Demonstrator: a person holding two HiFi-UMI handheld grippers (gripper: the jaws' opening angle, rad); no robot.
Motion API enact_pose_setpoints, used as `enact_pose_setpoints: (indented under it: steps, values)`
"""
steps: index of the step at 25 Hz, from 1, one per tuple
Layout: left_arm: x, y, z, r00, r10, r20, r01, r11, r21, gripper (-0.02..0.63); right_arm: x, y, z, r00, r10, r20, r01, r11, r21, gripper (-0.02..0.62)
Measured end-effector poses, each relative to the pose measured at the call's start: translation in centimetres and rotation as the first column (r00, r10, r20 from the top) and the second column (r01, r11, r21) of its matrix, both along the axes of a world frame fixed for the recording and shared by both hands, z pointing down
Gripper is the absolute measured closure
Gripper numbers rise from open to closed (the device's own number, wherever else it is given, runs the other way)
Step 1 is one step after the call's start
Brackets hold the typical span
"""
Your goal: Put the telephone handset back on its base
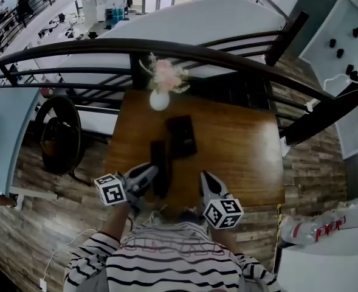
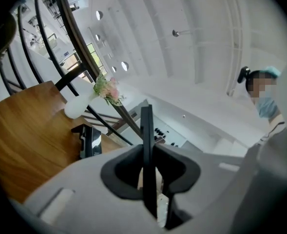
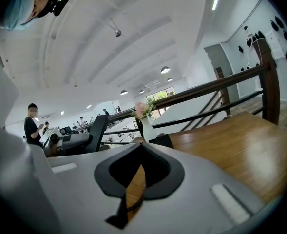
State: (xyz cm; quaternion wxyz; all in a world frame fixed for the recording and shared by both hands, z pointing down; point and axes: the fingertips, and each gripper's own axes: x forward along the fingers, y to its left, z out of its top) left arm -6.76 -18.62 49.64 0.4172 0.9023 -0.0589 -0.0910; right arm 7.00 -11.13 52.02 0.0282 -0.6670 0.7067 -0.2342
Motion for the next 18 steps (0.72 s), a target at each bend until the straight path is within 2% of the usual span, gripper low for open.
enact_pose_setpoints:
  steps: [18]
  values:
    - [10.0, -8.9, 4.7, 0.996, -0.088, 0.033, 0.088, 0.996, -0.018, 0.535, 8.9, -6.3, 1.0, 0.994, -0.109, -0.014, 0.108, 0.993, -0.041, 0.595]
